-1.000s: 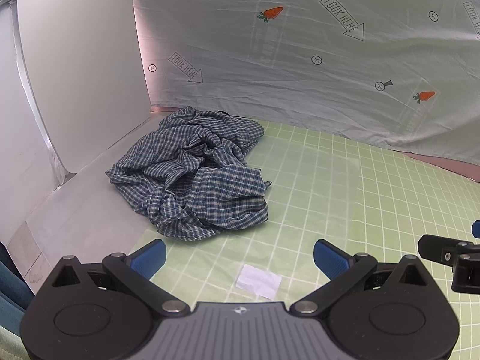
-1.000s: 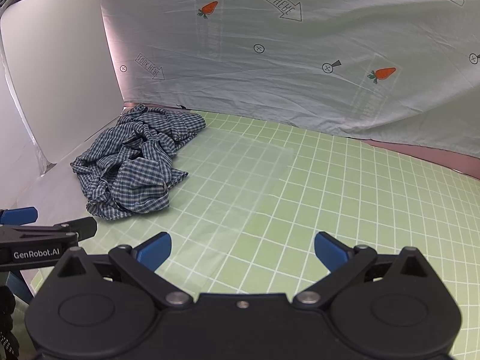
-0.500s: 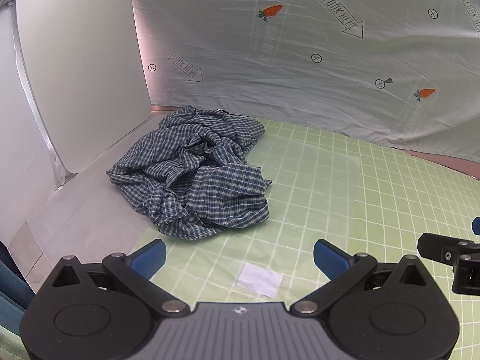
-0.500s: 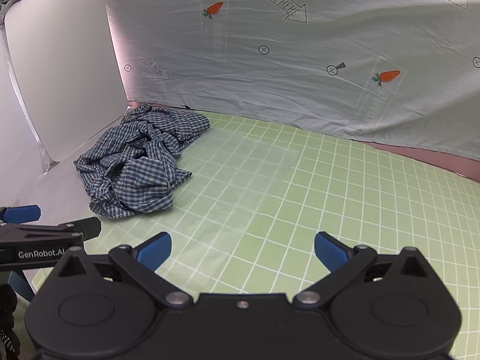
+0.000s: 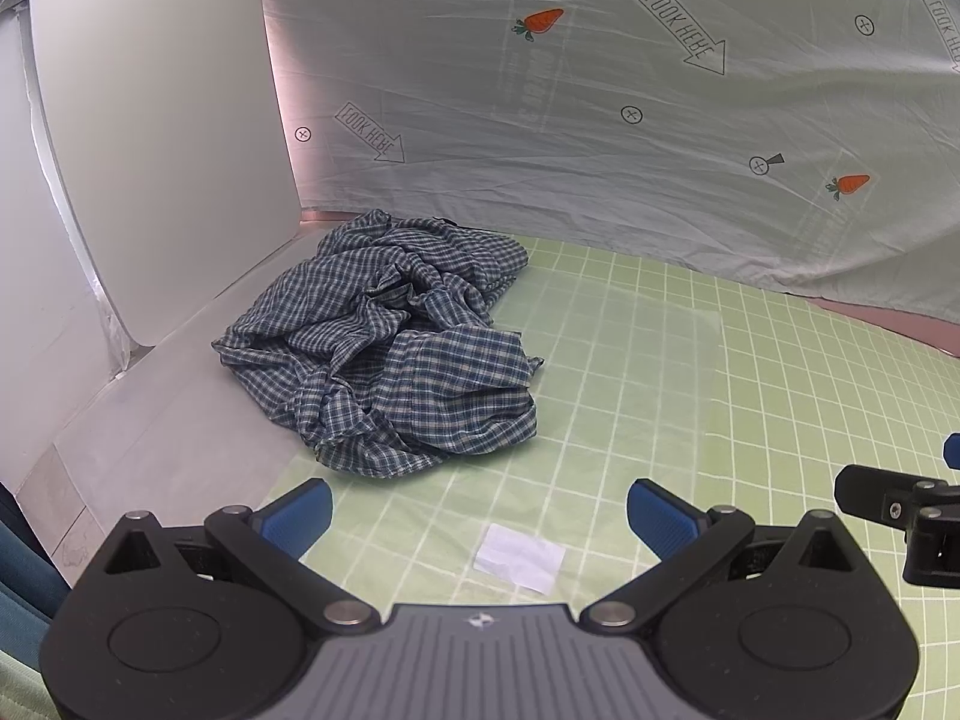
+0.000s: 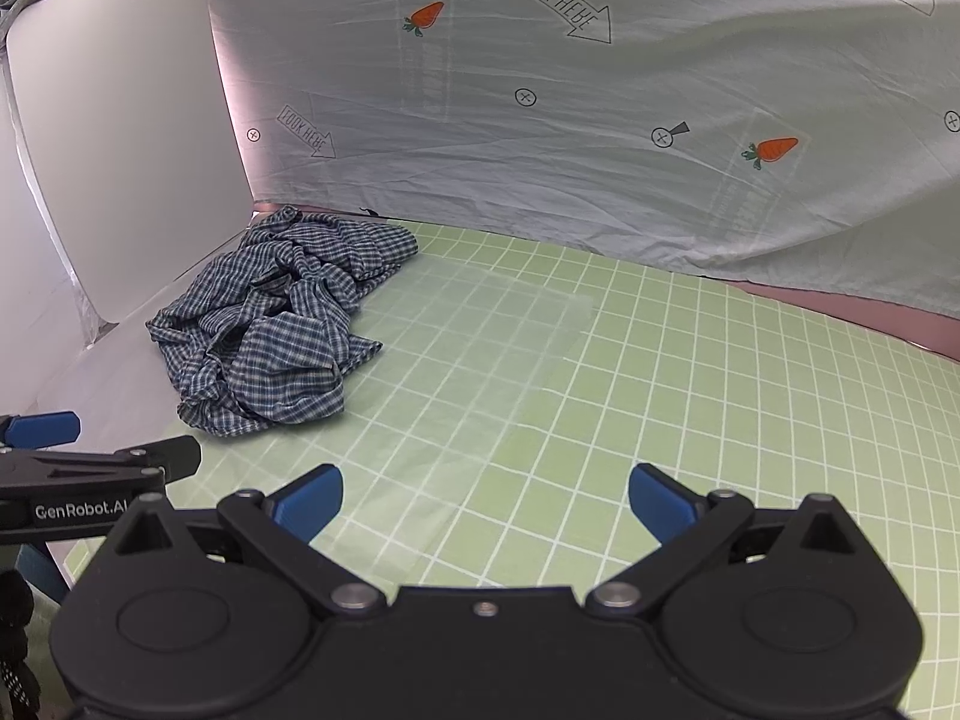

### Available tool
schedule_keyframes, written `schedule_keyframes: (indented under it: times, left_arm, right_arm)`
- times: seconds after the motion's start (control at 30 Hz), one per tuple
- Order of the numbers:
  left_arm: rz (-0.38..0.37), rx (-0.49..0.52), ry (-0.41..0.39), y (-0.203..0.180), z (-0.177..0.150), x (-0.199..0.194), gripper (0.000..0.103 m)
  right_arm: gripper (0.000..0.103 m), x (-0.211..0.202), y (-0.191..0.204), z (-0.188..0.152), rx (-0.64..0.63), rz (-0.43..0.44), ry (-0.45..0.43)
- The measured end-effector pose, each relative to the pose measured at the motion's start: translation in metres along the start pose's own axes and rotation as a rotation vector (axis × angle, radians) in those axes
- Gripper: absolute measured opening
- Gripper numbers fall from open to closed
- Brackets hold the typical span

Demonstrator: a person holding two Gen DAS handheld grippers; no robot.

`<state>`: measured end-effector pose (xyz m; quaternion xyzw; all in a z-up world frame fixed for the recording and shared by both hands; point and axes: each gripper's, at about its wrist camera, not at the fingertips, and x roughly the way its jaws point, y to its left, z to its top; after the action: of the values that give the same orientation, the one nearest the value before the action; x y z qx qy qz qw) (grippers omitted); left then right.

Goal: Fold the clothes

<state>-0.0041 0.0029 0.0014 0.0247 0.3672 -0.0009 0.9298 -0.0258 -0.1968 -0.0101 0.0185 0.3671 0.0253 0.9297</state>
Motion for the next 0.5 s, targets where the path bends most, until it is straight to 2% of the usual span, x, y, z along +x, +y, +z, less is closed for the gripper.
schedule_keyframes:
  times: [0.5]
  left_arm:
    - [-0.006, 0.006, 0.023, -0.0026, 0.0021, 0.0087, 0.103]
  right_arm:
    - [0.103, 0.0064, -0.0018, -0.0023, 0.006, -0.003, 0.016]
